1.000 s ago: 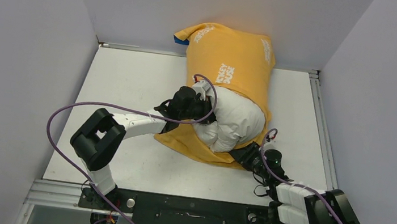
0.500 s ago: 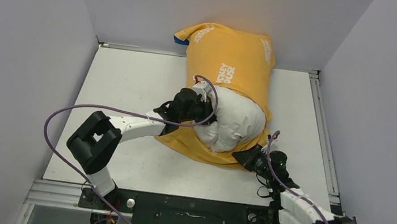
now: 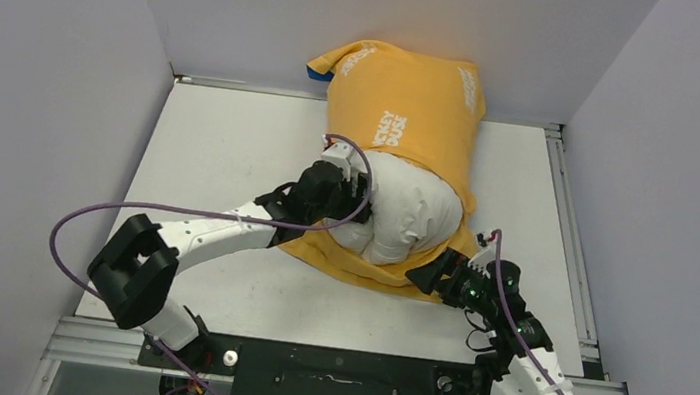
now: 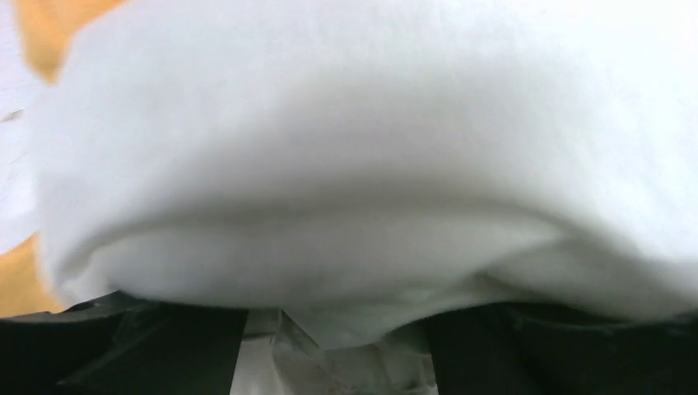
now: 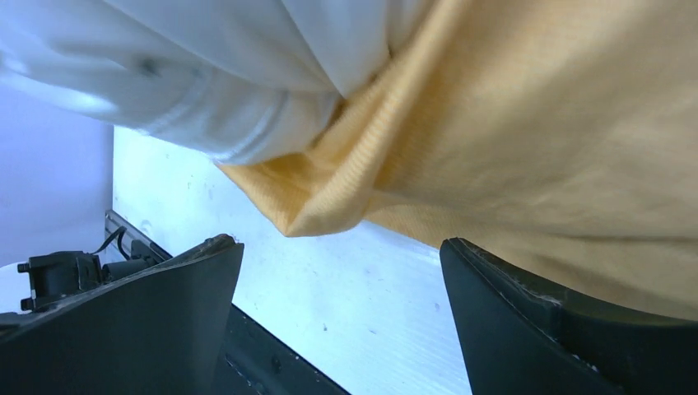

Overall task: Put the pillow into the pillowcase
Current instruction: Stuff the pillow into the pillowcase.

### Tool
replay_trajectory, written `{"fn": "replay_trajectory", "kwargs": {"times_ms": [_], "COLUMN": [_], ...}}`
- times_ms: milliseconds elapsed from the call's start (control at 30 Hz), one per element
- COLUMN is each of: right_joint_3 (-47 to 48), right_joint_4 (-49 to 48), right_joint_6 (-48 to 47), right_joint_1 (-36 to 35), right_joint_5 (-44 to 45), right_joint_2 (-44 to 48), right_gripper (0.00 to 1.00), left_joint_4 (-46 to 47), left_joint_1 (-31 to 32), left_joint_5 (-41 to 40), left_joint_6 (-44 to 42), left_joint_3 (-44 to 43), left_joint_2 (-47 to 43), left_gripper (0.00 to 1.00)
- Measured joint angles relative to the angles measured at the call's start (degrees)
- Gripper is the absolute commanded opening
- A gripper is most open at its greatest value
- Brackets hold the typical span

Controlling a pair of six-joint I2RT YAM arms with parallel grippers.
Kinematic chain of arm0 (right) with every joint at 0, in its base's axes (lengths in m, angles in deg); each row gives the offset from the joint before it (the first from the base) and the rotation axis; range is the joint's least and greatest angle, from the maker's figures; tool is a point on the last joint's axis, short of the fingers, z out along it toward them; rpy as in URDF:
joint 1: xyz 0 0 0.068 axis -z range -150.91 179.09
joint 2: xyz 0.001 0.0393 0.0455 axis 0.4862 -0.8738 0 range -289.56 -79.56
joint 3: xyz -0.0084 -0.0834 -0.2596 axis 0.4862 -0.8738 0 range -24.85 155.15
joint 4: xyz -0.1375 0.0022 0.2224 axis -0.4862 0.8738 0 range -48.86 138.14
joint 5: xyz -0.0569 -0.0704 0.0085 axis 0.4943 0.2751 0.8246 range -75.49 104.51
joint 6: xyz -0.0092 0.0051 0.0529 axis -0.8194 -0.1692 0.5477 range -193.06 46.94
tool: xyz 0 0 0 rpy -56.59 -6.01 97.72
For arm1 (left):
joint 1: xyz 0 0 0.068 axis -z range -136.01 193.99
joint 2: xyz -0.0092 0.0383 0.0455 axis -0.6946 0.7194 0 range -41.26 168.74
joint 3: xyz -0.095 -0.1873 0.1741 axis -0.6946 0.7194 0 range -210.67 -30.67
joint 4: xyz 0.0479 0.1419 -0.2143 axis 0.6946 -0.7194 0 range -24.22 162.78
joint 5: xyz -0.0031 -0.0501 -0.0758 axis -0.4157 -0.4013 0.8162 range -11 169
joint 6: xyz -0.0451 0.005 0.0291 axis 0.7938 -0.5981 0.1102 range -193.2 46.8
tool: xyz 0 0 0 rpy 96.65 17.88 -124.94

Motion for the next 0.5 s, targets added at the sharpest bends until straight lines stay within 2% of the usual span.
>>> {"fn": "replay_trajectory", "kwargs": {"times_ms": [33,100,133,300,500], "right_joint_3": [2.25,6.88,8.28,16.11,24.59], "right_joint_4": [1.57,3.56,3.80,6.40,8.68], "right_joint_6": [-1.07,-2.86,-3.41,-6.21,-11.08], "right_joint_1": [0.00,0.00,0.00,0.00,0.00], "right_joint_5": [0.17,0.24,0.24,0.26,0.81], "right_joint_2": [-0.63,-2.25,-2.80,-7.63,-16.11], "right_gripper": [1.00,0.92,0.90,0.90,0.90], "left_joint_4": [-1.95,-5.73,-7.74,-18.27,-27.54], "left_joint_1": [-0.04,-0.17,-0.33,-1.31,-3.50], "left_joint_5": [-1.53,-3.43,-4.07,-6.03,-5.49], "left_joint_6": [-0.31,-0.79,-0.83,-0.31,1.79], "left_joint_3": [1.05,2.21,2.75,5.18,8.59], "left_joint_2": [-2.25,-6.12,-8.13,-19.10,-31.95], "left_gripper": [0.78,0.80,0.84,0.98,0.96]}}
